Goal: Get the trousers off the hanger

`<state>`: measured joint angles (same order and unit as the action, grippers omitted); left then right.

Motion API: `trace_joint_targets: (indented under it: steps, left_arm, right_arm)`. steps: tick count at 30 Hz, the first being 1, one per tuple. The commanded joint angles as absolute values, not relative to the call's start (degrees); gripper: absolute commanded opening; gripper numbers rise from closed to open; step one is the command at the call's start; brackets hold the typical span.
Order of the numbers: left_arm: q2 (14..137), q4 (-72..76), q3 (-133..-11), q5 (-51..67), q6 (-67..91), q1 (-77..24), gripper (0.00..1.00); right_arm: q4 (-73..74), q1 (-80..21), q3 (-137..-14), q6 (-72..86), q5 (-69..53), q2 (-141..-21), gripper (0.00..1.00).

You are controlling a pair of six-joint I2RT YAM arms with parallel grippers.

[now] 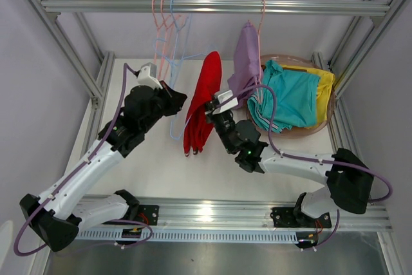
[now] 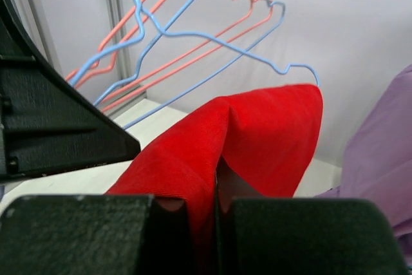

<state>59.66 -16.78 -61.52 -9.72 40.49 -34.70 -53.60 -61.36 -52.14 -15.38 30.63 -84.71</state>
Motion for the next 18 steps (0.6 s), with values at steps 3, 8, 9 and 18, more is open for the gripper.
trace_joint_targets:
  steps: [3,8,9,18]
  left_arm:
    - [59.76,-14.24,-63.81,-12.48,38.41,-34.10,0.00]
    - [61.43,-14.76,-64.33,-12.65,37.53,-34.98,0.01]
    - [61.70,-14.77,-64.34,-12.92,37.27,-35.24,0.01]
    - [65.47,-16.96,-66.27,-15.29,34.80,-37.18,0.00]
  right_arm:
    - [-56.96,-61.70,-53.61,-18.37,31.29,-75.95,0.00]
    - [-49.68,-61.70,-57.47,-19.16,30.59,-72.78,0.00]
    - [-49.66,-61.70,-58.44,-19.16,30.41,-72.60,0.00]
    - [-33.69,-62.05,-76.27,-24.42,31.63,-73.21,0.00]
